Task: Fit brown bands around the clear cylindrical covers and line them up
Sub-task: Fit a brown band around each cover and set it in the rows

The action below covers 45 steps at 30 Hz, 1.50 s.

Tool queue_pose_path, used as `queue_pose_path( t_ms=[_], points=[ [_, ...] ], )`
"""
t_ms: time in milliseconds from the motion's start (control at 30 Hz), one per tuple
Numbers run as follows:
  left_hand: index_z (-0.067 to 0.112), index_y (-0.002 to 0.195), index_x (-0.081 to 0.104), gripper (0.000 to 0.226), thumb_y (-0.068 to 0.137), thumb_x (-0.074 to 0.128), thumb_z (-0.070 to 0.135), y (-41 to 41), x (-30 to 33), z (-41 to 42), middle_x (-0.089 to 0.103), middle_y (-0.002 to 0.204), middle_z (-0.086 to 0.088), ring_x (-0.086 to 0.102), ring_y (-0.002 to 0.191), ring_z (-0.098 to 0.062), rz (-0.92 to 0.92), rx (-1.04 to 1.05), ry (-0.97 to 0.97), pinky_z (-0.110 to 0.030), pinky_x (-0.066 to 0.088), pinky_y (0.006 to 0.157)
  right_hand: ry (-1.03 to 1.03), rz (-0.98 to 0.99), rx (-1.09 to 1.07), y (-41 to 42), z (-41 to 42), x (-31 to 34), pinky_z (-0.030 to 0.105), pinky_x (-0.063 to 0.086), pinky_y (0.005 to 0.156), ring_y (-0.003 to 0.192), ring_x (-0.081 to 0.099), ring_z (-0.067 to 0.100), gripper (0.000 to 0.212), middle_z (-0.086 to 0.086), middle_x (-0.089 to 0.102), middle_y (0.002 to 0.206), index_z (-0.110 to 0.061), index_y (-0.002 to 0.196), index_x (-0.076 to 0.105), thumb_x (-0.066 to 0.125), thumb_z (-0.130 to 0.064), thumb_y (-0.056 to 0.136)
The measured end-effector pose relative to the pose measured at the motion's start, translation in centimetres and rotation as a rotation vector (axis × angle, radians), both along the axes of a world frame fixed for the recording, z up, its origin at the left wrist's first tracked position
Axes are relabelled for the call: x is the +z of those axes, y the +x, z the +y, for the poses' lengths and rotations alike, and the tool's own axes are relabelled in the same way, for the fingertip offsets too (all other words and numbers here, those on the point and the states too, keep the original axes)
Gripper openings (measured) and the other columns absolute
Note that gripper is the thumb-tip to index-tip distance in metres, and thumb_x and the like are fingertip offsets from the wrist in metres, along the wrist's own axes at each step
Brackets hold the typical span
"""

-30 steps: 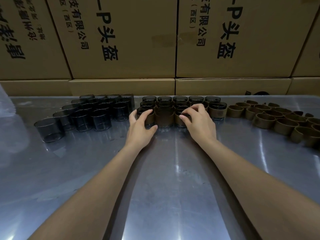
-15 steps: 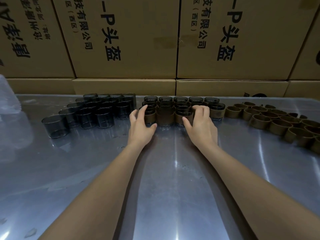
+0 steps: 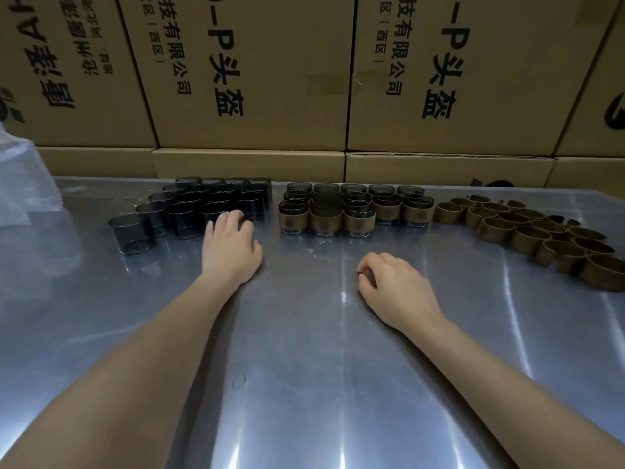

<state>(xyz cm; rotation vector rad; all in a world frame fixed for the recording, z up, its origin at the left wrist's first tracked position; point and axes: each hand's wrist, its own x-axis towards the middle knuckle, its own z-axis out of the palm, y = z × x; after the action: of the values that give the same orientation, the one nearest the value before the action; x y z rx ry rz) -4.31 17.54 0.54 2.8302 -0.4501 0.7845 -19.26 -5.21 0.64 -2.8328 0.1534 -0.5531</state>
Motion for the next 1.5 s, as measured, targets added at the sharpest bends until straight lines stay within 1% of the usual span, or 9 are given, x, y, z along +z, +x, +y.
queue_pose_path(
  t_ms=[200,333,500,800,933,1033,1200,1367,1500],
  points=[
    [0.028,0.153,0.024,0.061,0.097,0.035,0.049,2.1,-0.1,0.4,-0.008,0.162,-0.014,-0.012,0.148,-0.033,0.121,0.158,0.127,-0.046,-0.007,0.118,-0.005,0.006,0.006,0.5,-0.3,0.0,0.031,0.045,0.077,0.106,0.049,0.016,0.02,-0.005,0.056,0.114,-0.025,0.113,0.054,0.043,-0.033,0.098],
    [0.024,0.148,0.033,0.058,0.096,0.034,0.049,2.4,0.2,0.2,0.008,0.16,-0.019,-0.005,0.148,-0.036,0.17,0.219,0.168,-0.047,-0.009,0.117,0.003,0.006,0.016,0.8,-0.5,-0.1,0.029,0.043,0.076,0.107,0.048,0.016,0.02,-0.005,0.055,0.114,-0.026,0.113,0.054,0.044,-0.034,0.098],
    [0.006,0.117,0.065,0.036,0.094,0.046,0.025,1.2,0.3,0.0,0.041,0.136,-0.014,0.031,0.132,-0.033,0.024,0.171,0.092,-0.049,0.003,0.118,0.01,0.014,0.013,0.9,-0.5,-0.1,0.027,0.039,0.075,0.108,0.047,0.016,0.02,-0.004,0.054,0.115,-0.026,0.114,0.054,0.045,-0.034,0.098],
    [0.008,0.12,0.067,0.032,0.093,0.052,0.016,-5.4,0.0,-1.7,0.051,0.118,-0.008,0.05,0.109,-0.027,-0.03,-0.184,-0.025,-0.046,0.022,0.113,0.012,0.015,0.007,1.2,-0.5,-0.2,0.028,0.038,0.076,0.108,0.048,0.018,0.022,-0.003,0.054,0.111,-0.025,0.112,0.054,0.046,-0.038,0.096],
    [0.01,0.119,0.069,0.031,0.09,0.059,0.016,-9.5,0.3,-4.4,0.056,0.111,-0.008,0.054,0.102,-0.025,-0.042,-0.475,-0.08,-0.039,0.041,0.095,0.097,0.034,0.064,1.3,-0.7,-0.3,0.031,0.042,0.083,0.115,0.049,0.015,0.049,-0.008,0.056,0.12,-0.028,0.125,0.047,0.057,-0.057,0.086],
    [0.01,0.107,0.072,0.025,0.084,0.061,0.012,-11.8,0.5,-7.0,0.058,0.097,-0.008,0.056,0.088,-0.025,-0.065,-0.649,-0.122,-0.036,0.045,0.081,0.233,0.049,0.151,1.1,-0.8,-0.2,0.032,0.044,0.085,0.119,0.05,0.014,0.066,-0.009,0.057,0.126,-0.032,0.139,0.034,0.064,-0.047,0.082],
    [0.014,0.107,0.065,0.027,0.083,0.053,0.009,-12.9,0.6,-9.2,0.053,0.103,0.0,0.051,0.092,-0.017,0.0,-0.736,-0.24,-0.027,0.041,0.069,0.465,0.016,0.248,1.0,-1.4,0.1,0.042,0.052,0.085,0.099,0.061,0.014,0.044,-0.013,0.065,0.103,-0.034,0.115,0.05,0.068,-0.028,0.076],
    [0.013,0.099,0.053,0.025,0.077,0.064,0.014,-12.8,0.8,-9.3,0.048,0.116,0.006,0.047,0.109,-0.009,-0.069,-0.746,-0.517,-0.024,0.042,0.088,0.667,-0.154,0.339,0.7,-1.6,0.3,0.027,0.052,0.088,0.102,0.06,-0.003,0.062,-0.017,0.064,0.109,-0.035,0.122,0.051,0.077,-0.008,0.072],
    [0.015,0.134,0.043,0.064,0.079,0.074,0.027,-12.2,0.9,-9.1,0.04,0.138,0.008,0.038,0.131,-0.002,0.111,-0.693,-0.777,-0.015,0.033,0.106,0.677,-0.228,0.391,0.3,-0.9,0.2,0.019,0.052,0.084,0.108,0.059,-0.001,0.066,-0.019,0.062,0.115,-0.032,0.126,0.05,0.076,-0.021,0.066]
  ],
)
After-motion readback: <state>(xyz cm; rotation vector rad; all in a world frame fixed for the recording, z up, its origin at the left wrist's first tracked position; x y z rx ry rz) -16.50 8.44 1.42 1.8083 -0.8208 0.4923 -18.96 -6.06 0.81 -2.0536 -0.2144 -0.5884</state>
